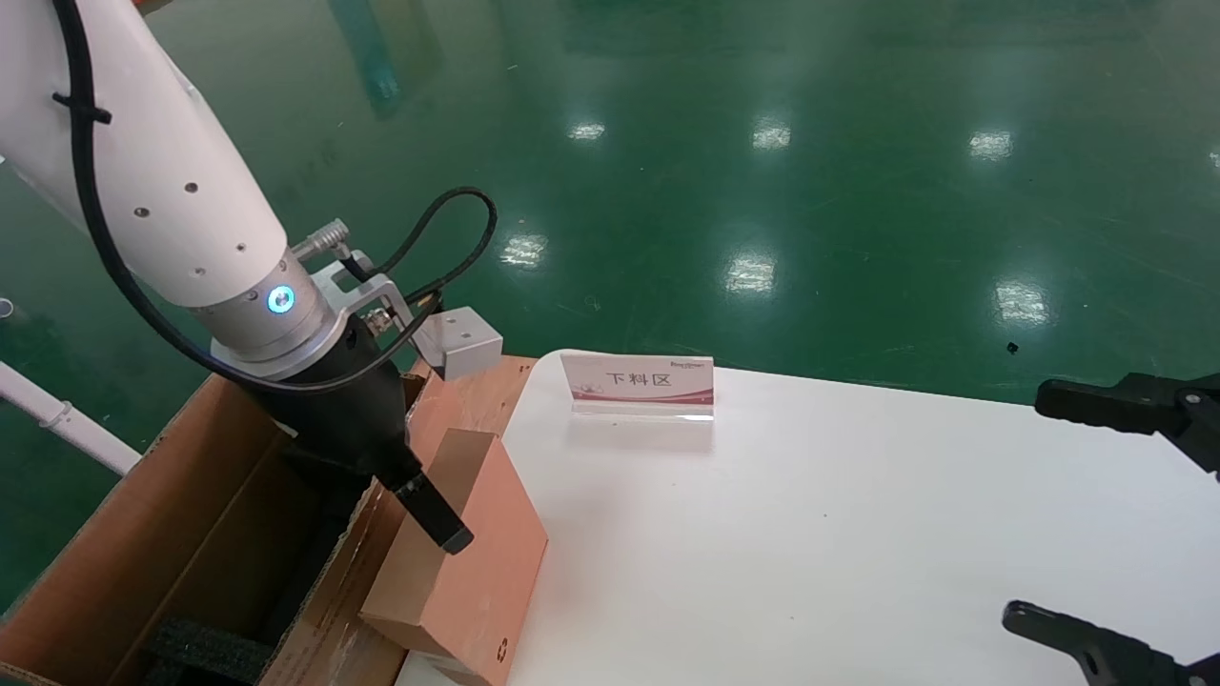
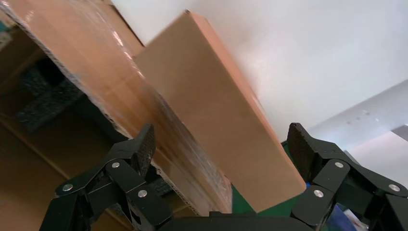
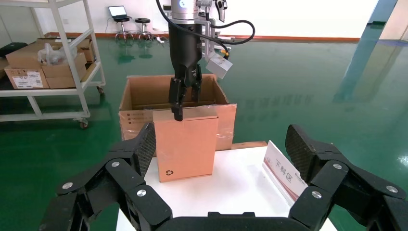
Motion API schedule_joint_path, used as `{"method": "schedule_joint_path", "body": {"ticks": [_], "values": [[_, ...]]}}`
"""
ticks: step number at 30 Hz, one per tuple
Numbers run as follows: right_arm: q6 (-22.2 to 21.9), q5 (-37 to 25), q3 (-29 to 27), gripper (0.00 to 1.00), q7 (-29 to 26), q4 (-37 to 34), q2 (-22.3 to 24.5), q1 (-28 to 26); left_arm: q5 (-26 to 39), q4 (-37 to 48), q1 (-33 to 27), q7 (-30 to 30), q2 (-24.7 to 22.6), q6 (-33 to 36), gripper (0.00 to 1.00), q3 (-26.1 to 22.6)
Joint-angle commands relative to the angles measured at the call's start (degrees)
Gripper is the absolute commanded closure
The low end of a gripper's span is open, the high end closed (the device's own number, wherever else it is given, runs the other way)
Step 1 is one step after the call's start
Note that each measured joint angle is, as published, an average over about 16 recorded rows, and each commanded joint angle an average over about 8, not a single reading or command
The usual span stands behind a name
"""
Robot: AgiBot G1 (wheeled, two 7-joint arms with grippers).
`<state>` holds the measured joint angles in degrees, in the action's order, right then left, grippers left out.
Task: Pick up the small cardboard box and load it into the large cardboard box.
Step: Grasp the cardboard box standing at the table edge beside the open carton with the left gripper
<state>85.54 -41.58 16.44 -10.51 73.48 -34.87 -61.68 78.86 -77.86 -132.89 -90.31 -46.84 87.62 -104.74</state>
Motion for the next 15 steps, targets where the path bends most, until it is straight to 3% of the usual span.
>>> {"method": "schedule_joint_path", "body": {"ticks": [1, 15], "values": [[0.0, 0.0, 0.0, 0.00, 0.0, 0.0, 0.0, 0.0, 0.2, 0.0, -0.4, -0.6, -0.3, -0.2, 0.00, -0.6], [0.0, 0.0, 0.0, 0.00, 0.0, 0.0, 0.0, 0.0, -0.7, 0.4, -1.2, -0.7, -0.2, -1.3, 0.00, -1.1]]}}
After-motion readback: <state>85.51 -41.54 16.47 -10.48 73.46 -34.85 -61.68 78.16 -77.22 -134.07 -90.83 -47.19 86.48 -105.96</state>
